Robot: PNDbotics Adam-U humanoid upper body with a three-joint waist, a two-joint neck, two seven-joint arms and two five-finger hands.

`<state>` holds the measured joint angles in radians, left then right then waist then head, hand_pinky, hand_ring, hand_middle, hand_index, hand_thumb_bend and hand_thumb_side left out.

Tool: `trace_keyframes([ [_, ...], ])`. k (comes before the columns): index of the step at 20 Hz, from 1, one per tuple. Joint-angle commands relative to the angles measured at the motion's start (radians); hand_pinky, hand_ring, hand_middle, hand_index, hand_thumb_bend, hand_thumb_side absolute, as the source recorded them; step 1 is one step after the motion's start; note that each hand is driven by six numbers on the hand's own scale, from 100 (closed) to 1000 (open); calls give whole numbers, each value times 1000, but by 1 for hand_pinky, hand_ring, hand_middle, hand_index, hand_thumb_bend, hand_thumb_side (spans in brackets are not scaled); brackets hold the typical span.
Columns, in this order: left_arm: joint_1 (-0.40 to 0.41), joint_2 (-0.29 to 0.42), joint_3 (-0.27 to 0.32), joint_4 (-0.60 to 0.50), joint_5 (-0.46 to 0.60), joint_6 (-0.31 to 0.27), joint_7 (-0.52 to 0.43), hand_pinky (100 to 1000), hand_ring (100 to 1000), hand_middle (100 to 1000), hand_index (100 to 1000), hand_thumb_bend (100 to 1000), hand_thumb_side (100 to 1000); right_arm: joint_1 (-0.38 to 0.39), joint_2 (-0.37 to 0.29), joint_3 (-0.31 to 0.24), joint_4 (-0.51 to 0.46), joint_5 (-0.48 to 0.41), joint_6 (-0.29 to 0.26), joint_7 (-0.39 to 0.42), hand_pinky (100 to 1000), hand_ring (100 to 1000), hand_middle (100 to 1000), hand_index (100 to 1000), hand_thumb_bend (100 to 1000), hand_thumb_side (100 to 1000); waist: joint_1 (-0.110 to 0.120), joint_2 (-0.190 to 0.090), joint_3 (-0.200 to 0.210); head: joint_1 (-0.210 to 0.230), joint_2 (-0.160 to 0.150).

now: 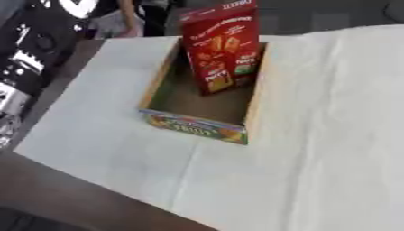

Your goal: Pick up objects on the table and place them in the box.

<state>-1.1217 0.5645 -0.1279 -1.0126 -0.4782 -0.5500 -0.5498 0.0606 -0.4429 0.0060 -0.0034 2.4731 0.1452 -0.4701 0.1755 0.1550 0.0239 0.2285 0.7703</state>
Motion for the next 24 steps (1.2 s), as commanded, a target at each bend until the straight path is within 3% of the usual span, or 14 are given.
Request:
trace_keyframes([
  [1, 25, 59, 23, -92, 129, -200, 46, 924, 998, 1000, 1000, 100, 1000, 3, -27, 2, 3, 0, 1, 0, 396, 516, 608, 742, 100, 1000, -10, -9, 3, -2, 0],
  [3, 76, 95, 9, -152, 267, -243, 164, 911, 994, 1000, 1000, 100, 991, 2, -26, 2, 3, -1, 1, 1, 396, 516, 608, 742, 100, 1000, -10, -7, 2, -1, 0],
  [4, 105, 112, 8, -182, 330, -260, 207, 877, 982, 987, 1000, 100, 909, 1, -25, 2, 3, -1, 1, 1, 396, 517, 608, 742, 100, 1000, -11, -6, 1, 0, 0],
  [5, 142, 131, 11, -218, 394, -272, 248, 877, 980, 985, 1000, 100, 904, 0, -24, 2, 3, -1, 1, 2, 396, 517, 608, 742, 100, 1000, -11, -5, 0, 1, 0],
  [9, 294, 187, 40, -365, 586, -302, 346, 836, 963, 971, 993, 100, 907, -7, -18, 1, 3, -3, 0, 1, 396, 517, 608, 742, 100, 1000, -17, 3, -4, 8, 0],
  [12, 407, 180, 84, -461, 676, -297, 387, 802, 953, 967, 993, 100, 951, -12, -12, 1, 3, -6, 0, -1, 396, 517, 608, 742, 100, 1000, -24, 9, -4, 12, 0],
  [17, 586, 148, 171, -591, 741, -247, 425, 810, 952, 971, 1000, 100, 995, -18, -7, 0, 3, -14, 0, -6, 396, 517, 608, 742, 100, 1000, -31, 20, -1, 6, 0],
  [21, 721, 123, 245, -693, 724, -240, 476, 816, 949, 970, 997, 102, 985, -24, -11, -1, -1, -22, 1, -13, 396, 517, 608, 742, 100, 1000, -30, 31, 0, -11, 0],
  [22, 748, 116, 259, -719, 712, -238, 493, 815, 947, 970, 995, 142, 990, -25, -12, -1, -1, -25, 1, -15, 396, 517, 608, 742, 100, 1000, -30, 33, -1, -13, 0],
  [24, 791, 90, 279, -761, 689, -231, 524, 811, 945, 968, 994, 112, 984, -28, -12, -1, -3, -30, -1, -19, 396, 518, 608, 742, 100, 1000, -30, 38, -3, -14, 0],
])
